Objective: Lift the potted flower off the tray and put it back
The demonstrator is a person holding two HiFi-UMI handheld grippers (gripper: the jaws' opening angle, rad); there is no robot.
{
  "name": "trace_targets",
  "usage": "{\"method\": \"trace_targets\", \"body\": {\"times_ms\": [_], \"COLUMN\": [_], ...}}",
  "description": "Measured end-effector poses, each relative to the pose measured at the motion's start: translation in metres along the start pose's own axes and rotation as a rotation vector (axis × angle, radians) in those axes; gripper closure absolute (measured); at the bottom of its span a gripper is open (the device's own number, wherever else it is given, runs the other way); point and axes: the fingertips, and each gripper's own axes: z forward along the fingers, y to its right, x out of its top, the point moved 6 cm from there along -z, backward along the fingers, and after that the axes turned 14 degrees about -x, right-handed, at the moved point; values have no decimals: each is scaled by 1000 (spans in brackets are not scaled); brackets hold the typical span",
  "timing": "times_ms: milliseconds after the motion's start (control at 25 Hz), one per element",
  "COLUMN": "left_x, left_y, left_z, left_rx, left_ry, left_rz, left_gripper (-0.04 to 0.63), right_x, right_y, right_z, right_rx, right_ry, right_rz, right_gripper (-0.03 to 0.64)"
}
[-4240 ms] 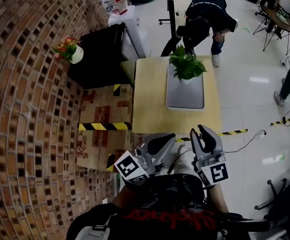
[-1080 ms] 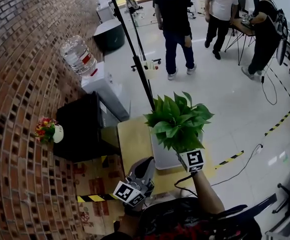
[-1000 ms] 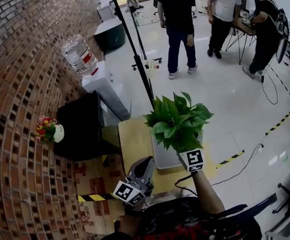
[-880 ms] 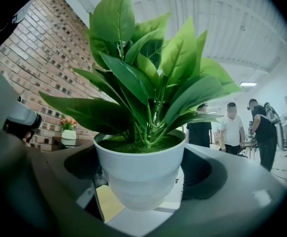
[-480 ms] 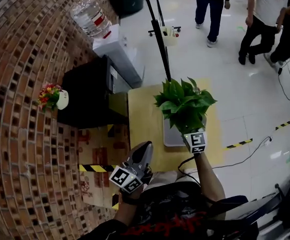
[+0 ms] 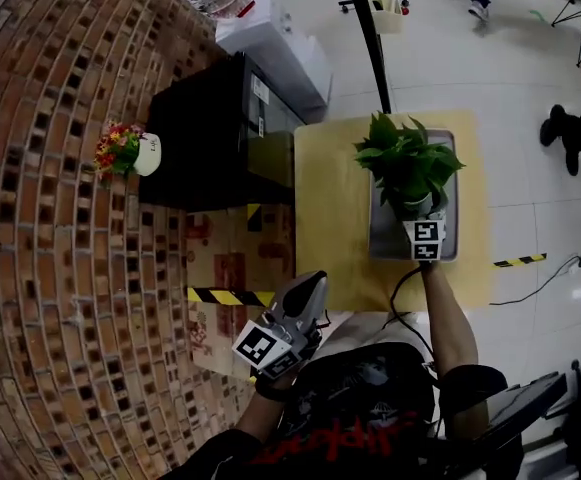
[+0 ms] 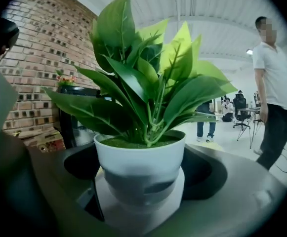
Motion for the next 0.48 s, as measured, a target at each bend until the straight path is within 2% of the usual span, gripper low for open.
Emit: {"method": "trace_targets", "body": {"times_ms": [280, 480], "left_x": [2, 9], "left_y": [-7, -9], "left_z": [3, 10], "left_rx": [-35, -81], "left_ry": [-4, 46], "left_rz": [-12, -12], "left_gripper": [595, 595], "right_x": [-30, -40], "right_y": [-2, -6], "right_z": [6, -5], "right_rx": [-37, -41], "right_ry": [-80, -127], "right_rz": [-24, -53], "right_gripper": [114, 112]}}
